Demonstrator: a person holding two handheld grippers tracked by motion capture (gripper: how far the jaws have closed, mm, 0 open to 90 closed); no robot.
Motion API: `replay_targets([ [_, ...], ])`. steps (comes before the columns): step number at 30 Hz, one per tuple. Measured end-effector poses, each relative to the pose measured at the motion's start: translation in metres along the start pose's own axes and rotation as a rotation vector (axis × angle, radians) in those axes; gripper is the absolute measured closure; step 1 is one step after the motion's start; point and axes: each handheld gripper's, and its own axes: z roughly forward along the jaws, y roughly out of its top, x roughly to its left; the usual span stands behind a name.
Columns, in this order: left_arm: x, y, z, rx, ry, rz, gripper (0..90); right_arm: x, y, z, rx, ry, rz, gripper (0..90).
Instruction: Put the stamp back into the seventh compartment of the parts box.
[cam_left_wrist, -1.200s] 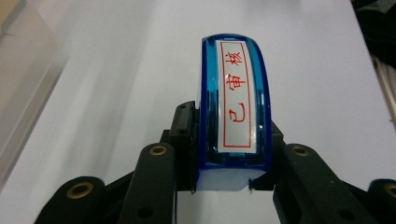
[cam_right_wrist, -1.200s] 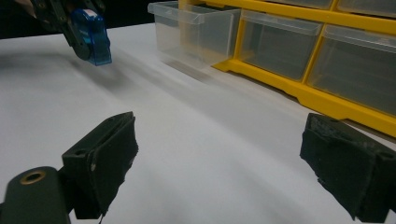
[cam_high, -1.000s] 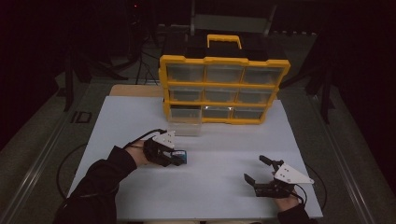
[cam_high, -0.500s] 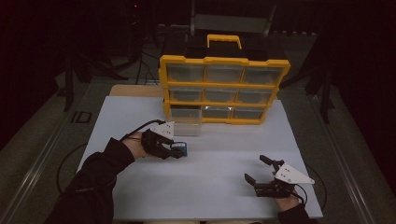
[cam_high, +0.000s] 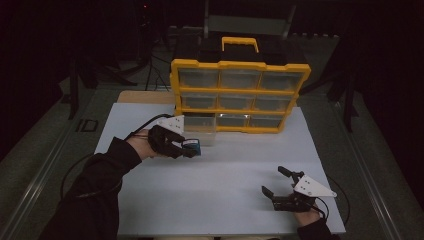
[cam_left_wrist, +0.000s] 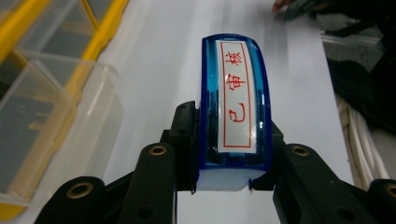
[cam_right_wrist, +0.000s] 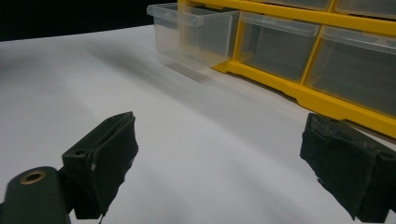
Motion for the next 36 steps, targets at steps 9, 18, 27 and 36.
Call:
replay_targets([
  [9, 0.005, 0.015, -0.010, -0.013, 0.033, 0.008, 69.6, -0.001, 0.000, 0.000, -0.001, 0.000, -0.003, 10.3],
  [18, 0.016, 0.027, -0.017, -0.052, 0.075, -0.020, 69.6, -0.001, 0.000, 0.000, -0.001, 0.002, -0.003, 10.3],
  [27, 0.023, 0.031, -0.017, -0.082, 0.140, -0.060, 69.6, 0.001, 0.001, -0.001, -0.004, 0.000, -0.006, 10.3],
  [36, 0.029, 0.037, -0.015, -0.099, 0.193, -0.075, 69.6, 0.000, 0.001, -0.001, -0.005, -0.001, -0.007, 10.3],
])
